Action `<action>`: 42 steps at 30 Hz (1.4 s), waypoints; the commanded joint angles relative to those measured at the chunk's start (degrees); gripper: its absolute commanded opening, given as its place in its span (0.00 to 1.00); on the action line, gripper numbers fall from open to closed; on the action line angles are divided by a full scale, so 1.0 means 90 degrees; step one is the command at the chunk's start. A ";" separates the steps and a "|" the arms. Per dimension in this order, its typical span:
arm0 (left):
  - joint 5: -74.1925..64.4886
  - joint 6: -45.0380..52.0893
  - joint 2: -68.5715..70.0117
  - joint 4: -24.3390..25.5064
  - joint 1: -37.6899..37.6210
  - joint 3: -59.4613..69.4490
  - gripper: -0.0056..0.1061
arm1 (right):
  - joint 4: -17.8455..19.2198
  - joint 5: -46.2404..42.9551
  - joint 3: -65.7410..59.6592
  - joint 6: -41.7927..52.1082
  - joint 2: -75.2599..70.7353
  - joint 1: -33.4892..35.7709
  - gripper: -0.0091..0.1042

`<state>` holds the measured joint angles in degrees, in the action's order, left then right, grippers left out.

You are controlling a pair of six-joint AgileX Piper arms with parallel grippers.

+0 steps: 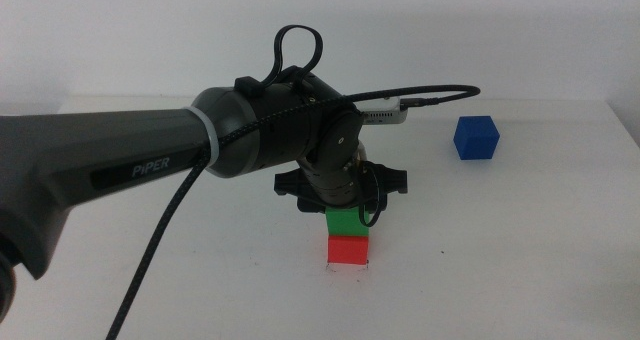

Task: Stack red cubes first, then green, then blue cubes in a specific spot.

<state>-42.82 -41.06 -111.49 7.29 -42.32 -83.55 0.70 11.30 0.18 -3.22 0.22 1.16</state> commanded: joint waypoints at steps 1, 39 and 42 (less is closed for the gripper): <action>0.0139 0.0074 -0.0016 -0.0032 -0.0053 -0.0012 0.16 | 0.0021 -0.0086 -0.0020 0.0019 -0.0024 -0.0025 0.90; -0.1720 0.4209 0.4418 -0.0371 0.0250 0.0000 0.88 | 0.0021 -0.0086 -0.0020 0.0019 -0.0024 -0.0025 0.90; -0.2268 0.4225 0.5194 -0.0598 0.0250 0.0000 0.88 | 0.0021 -0.0086 -0.0020 0.0019 -0.0024 -0.0025 0.90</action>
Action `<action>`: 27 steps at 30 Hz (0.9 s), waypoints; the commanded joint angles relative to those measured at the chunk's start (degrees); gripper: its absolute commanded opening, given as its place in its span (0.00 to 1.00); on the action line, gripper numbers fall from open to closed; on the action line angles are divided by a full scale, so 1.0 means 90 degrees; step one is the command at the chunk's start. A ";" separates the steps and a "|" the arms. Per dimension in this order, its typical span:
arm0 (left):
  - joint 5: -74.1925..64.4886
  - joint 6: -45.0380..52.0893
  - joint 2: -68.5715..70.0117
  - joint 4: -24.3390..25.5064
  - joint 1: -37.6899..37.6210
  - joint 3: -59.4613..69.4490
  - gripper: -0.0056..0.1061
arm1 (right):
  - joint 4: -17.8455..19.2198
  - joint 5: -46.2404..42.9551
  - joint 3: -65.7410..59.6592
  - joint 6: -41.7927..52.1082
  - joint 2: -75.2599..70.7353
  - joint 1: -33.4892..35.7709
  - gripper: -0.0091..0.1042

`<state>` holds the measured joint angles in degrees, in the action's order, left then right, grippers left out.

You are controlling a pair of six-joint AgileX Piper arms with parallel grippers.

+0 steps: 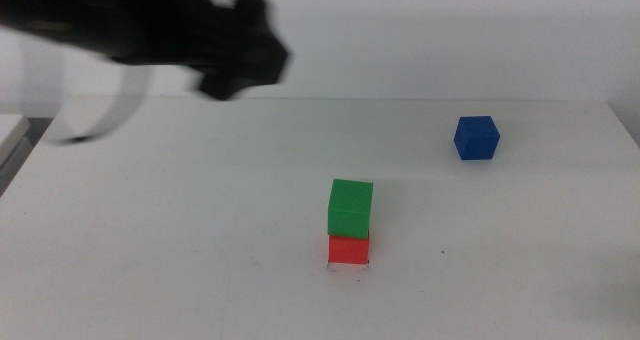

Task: Stack red cubes first, then green, then blue cubes in a specific spot.

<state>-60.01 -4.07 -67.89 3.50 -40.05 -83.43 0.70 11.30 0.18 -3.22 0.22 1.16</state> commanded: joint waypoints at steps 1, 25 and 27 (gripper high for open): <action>-0.0481 0.0116 0.0565 -0.0276 -0.0002 -0.0013 0.88 | 0.0021 -0.0086 -0.0020 0.0019 -0.0024 -0.0025 0.90; -0.0543 -0.0034 0.1608 -0.0389 -0.0002 -0.0013 0.88 | 0.0021 -0.0086 -0.0020 0.0019 -0.0024 -0.0025 0.90; -0.0543 -0.0034 0.1608 -0.0389 -0.0002 -0.0013 0.88 | 0.0021 -0.0086 -0.0020 0.0019 -0.0024 -0.0025 0.90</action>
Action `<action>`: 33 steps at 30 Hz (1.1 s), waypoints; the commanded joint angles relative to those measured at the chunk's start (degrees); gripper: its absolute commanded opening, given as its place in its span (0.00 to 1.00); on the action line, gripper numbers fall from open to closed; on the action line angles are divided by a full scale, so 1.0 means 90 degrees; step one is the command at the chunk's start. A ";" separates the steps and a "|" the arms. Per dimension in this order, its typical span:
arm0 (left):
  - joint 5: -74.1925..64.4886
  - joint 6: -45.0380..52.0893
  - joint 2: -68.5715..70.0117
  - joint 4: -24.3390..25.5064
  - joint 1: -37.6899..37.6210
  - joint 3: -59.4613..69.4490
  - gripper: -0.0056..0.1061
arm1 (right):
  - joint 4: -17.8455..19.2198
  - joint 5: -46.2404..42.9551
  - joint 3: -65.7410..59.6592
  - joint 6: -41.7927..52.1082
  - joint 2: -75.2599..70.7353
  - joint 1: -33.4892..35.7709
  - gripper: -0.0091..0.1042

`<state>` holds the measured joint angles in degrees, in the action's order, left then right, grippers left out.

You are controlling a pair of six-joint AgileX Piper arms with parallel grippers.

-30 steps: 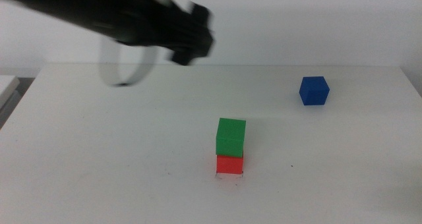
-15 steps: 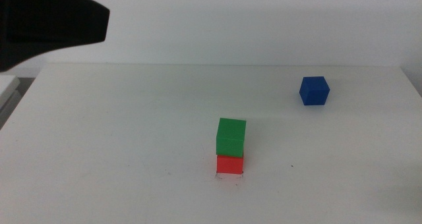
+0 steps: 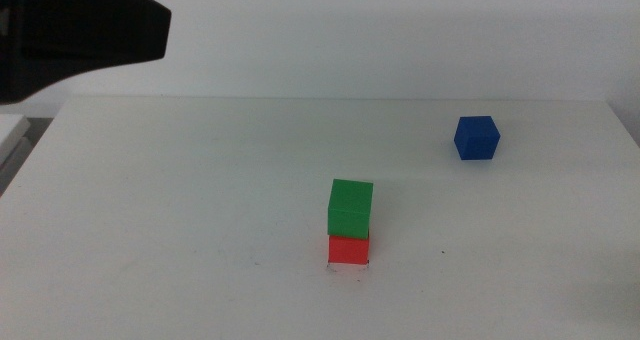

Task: Stack red cubes first, then green, then blue cubes in a specific spot.

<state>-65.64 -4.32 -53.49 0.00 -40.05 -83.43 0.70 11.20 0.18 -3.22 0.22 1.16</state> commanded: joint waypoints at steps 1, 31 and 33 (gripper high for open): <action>0.0083 -0.0007 0.0008 0.0000 -0.0002 -0.0013 0.88 | 0.0131 -0.0212 -0.0020 0.0044 -0.0024 -0.0025 0.90; 0.0258 -0.0007 0.0020 0.0000 -0.0002 -0.0013 0.88 | -0.0381 0.0564 0.4963 -0.0734 0.8637 0.0127 0.90; 0.0375 -0.0007 0.0020 0.0000 -0.0002 -0.0013 0.88 | -0.0210 0.0941 0.5804 -0.0636 0.9212 0.0317 0.90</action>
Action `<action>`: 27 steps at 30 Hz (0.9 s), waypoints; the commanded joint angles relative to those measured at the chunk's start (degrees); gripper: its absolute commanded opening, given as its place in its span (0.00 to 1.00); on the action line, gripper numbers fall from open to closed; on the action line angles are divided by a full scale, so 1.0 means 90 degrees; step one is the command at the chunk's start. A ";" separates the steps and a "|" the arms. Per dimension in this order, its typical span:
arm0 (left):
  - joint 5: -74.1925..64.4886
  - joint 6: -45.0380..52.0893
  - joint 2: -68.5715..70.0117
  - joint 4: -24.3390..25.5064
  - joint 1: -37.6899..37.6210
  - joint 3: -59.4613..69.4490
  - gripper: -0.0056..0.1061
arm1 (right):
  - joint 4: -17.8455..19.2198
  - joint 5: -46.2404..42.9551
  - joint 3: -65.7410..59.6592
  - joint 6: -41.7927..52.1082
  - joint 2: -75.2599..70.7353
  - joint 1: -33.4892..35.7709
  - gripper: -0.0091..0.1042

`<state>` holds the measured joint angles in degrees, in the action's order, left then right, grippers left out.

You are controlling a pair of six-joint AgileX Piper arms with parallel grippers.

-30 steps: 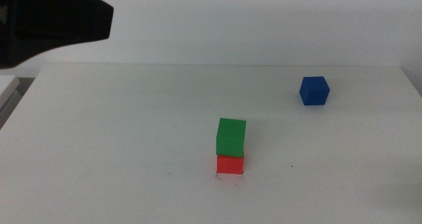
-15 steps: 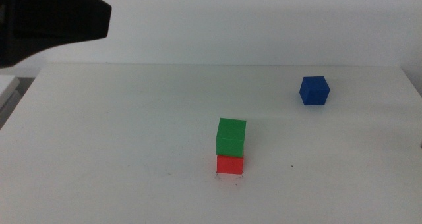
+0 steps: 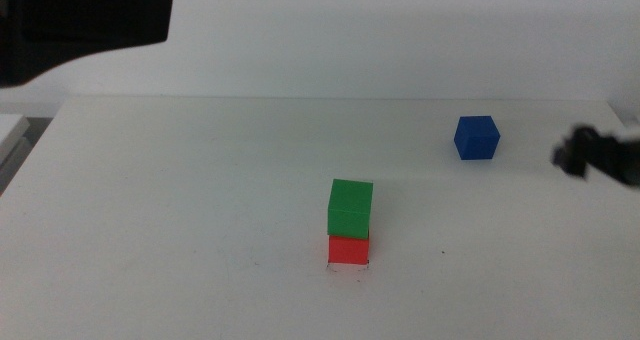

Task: Stack red cubes first, then green, then blue cubes in a specific spot.

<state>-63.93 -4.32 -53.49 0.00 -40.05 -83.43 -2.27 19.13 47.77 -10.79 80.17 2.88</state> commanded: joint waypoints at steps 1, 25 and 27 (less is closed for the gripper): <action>0.0248 -0.0007 0.0020 0.0000 -0.0002 -0.0013 0.88 | 0.0191 0.0240 0.0874 0.0205 0.0662 0.0199 0.90; 0.0403 -0.0007 0.0020 0.0000 -0.0002 -0.0013 0.88 | 0.0578 0.4027 0.8218 0.0371 0.6415 0.0653 0.86; 0.0403 -0.0007 0.0020 0.0000 -0.0002 -0.0013 0.88 | 0.0544 0.4000 0.8218 0.0371 0.6487 0.0653 0.78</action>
<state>-61.36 -4.32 -53.49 0.00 -40.05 -83.43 2.60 55.08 121.18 -7.93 138.40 8.61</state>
